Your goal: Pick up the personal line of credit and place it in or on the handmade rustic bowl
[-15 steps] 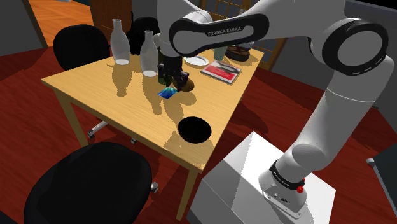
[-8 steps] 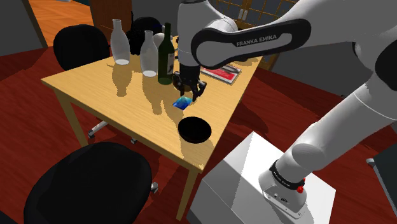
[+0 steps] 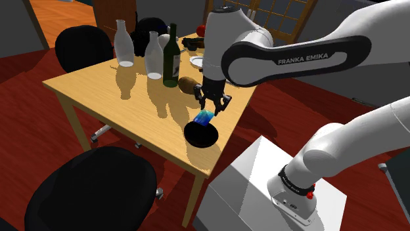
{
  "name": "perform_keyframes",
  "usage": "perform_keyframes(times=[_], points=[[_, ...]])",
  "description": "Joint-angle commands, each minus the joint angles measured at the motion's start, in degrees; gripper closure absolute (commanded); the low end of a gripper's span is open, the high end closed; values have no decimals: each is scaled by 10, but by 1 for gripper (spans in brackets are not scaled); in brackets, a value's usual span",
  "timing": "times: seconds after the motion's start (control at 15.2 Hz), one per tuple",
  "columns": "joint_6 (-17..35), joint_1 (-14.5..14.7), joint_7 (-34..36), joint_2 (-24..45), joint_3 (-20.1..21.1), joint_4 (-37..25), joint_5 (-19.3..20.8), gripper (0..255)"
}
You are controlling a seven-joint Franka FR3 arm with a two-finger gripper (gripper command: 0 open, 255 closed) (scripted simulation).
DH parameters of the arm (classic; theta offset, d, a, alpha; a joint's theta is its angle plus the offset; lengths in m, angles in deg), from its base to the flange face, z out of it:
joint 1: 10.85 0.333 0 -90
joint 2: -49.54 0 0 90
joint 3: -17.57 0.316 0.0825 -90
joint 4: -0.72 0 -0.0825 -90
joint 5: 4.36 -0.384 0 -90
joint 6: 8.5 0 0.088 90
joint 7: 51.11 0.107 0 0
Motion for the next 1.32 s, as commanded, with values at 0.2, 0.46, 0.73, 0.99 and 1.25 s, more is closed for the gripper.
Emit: perform_keyframes(times=[0.2, 0.46, 0.73, 0.99, 1.25], points=[[39, 1, 8, 8, 7, 32, 0, 255], [71, 0, 15, 21, 13, 52, 4, 255], [105, -3, 24, 37, 20, 71, 10, 255], [119, -4, 28, 45, 23, 78, 13, 255], [119, -4, 28, 45, 23, 78, 13, 255]])
